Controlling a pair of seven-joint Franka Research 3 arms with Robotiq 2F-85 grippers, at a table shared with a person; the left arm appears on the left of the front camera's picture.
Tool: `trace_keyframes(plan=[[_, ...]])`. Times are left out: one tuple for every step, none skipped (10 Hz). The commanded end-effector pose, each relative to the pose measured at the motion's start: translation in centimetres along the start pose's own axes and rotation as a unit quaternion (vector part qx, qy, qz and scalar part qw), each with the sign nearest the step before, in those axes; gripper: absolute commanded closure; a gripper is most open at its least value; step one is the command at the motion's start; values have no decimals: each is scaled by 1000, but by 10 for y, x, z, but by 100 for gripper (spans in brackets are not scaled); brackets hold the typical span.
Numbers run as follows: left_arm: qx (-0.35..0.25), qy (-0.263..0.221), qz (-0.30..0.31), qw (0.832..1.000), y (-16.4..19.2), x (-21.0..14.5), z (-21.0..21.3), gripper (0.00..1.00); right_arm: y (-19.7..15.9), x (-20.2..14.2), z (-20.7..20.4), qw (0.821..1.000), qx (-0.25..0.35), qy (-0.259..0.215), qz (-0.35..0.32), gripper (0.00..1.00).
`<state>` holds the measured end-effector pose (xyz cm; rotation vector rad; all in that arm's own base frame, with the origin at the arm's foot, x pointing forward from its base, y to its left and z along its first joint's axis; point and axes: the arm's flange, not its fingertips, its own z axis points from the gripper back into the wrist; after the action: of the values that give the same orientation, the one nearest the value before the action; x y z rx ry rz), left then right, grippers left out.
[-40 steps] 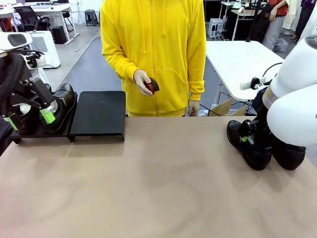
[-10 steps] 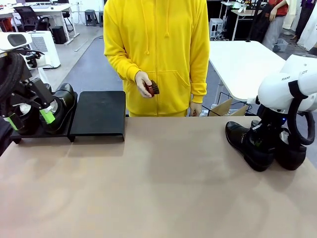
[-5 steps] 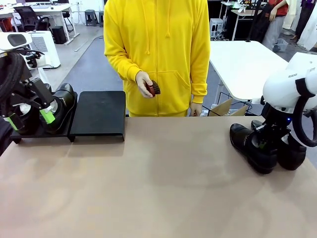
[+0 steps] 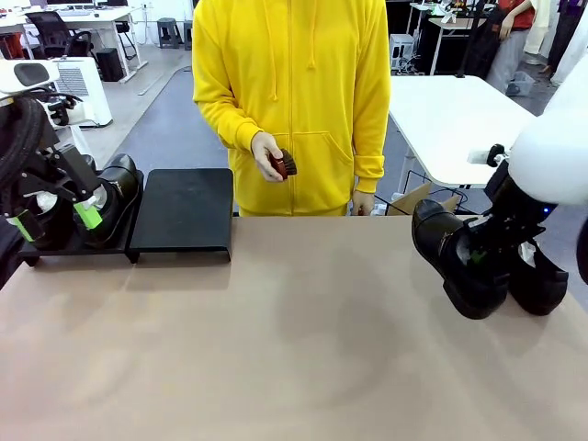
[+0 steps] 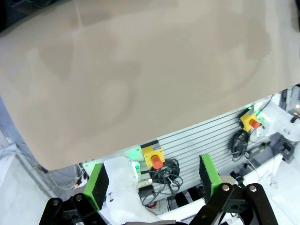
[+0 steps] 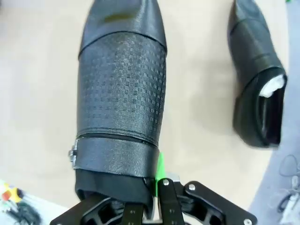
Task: Organize the shoes by placing them on the stand.
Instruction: Pick up one Shoe and place it in the middle of the table.
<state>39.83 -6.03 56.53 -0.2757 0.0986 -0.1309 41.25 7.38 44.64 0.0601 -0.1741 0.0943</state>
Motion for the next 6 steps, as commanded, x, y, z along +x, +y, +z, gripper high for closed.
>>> trace_keyframes(plan=[[-1, 0, -6, 1000, 3, -4, -2, 0, -23, 22, -13, 1000, 11, 9, -17, 100], [-1, 0, -6, 1000, 3, -4, -2, 0, -23, 22, -13, 1000, 11, 9, -17, 100], [-1, 0, -6, 1000, 3, -4, -2, 0, -23, 22, -13, 1000, 11, 9, -17, 100], [-1, 0, -6, 1000, 3, -4, -2, 0, -23, 22, -13, 1000, 11, 9, -17, 100], [-1, 0, -6, 1000, 3, -4, -2, 0, -15, 4, -13, 1000, 4, 15, -18, 100], [-1, 0, -6, 1000, 3, -4, -2, 0, 13, 6, -1, 997, -38, 48, -42, 100]])
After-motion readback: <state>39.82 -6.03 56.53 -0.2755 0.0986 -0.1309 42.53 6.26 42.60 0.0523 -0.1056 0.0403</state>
